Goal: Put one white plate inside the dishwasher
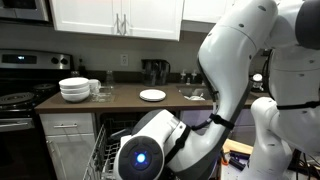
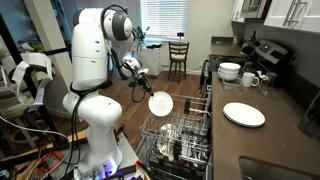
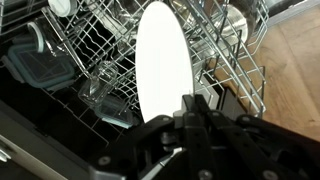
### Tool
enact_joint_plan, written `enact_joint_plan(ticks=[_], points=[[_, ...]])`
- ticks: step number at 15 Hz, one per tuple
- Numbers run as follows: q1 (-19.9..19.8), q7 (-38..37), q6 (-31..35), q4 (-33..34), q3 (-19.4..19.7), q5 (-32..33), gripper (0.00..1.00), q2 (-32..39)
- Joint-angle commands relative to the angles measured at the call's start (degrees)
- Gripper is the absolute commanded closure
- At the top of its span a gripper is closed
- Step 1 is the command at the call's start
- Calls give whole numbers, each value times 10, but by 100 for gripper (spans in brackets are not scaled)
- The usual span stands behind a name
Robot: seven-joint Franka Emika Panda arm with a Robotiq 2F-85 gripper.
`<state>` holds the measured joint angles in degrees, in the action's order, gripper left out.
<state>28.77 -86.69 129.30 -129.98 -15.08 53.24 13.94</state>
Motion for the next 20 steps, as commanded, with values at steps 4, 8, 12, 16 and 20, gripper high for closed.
enact_joint_plan(ticks=[4,8,12,16,20], points=[[-22,0,11,-25,-17,1,96,-25],[-22,0,11,-25,-18,1,96,-25],[-32,22,34,-41,-17,-6,99,-43],[-63,78,100,-66,-11,-22,99,-73],[-107,226,164,-91,-10,-116,99,-101]])
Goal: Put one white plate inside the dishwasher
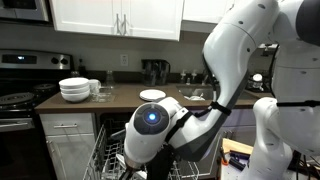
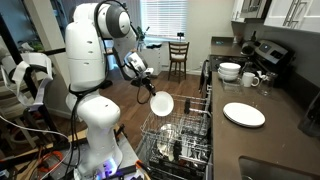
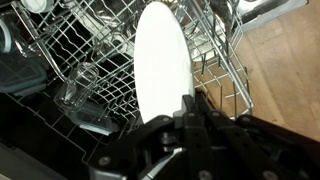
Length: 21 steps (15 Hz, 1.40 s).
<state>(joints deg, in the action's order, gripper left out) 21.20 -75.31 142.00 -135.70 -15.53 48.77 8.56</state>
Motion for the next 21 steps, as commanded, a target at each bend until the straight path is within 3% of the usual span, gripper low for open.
enact_joint_plan(ticks=[1,3,4,8,9,15,16,21], points=[[-37,154,47,-41,-6,-104,99,-46],[-46,239,71,-50,-5,-166,99,-43],[-73,281,75,-52,-29,-194,99,-41],[-111,444,73,-48,-64,-297,99,-39],[-61,376,75,-46,-17,-261,99,-25],[-47,386,75,-46,-2,-268,96,-19],[-47,386,75,-46,-2,-268,99,-19],[-21,351,28,-52,7,-261,99,-50]])
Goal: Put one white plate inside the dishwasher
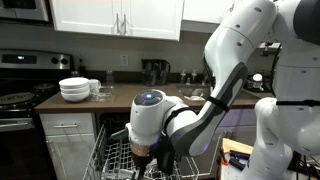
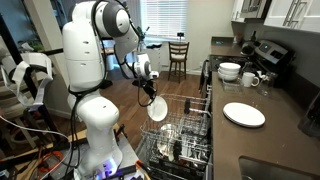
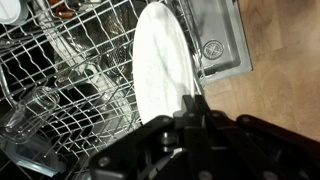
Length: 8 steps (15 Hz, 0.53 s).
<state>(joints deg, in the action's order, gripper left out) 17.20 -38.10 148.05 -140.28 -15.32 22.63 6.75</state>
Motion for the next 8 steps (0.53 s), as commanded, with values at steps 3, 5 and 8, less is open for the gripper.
enact_joint_plan(ticks=[3,5,8], points=[[23,-1,-45,-12,-3,-22,99,-49],[22,20,-43,-16,-9,-43,99,-59],[19,57,-38,-27,-18,-97,99,-78]])
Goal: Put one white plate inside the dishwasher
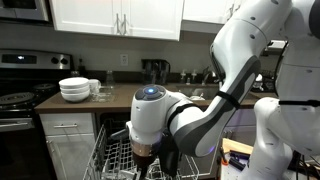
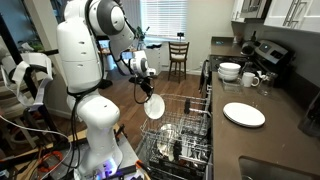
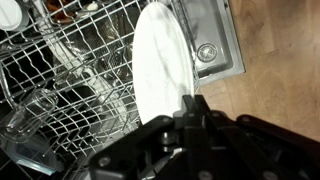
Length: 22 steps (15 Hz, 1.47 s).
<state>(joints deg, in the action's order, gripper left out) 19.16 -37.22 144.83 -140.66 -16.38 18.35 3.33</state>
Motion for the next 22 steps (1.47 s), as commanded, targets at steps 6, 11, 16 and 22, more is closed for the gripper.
enact_joint_plan(ticks=[6,11,16,22], points=[[-7,153,-14,-73,-7,-155,99,-93],[-11,199,-7,-82,-5,-180,99,-86],[-12,206,-8,-86,-4,-184,96,-88],[-14,207,-10,-88,-2,-184,99,-92]])
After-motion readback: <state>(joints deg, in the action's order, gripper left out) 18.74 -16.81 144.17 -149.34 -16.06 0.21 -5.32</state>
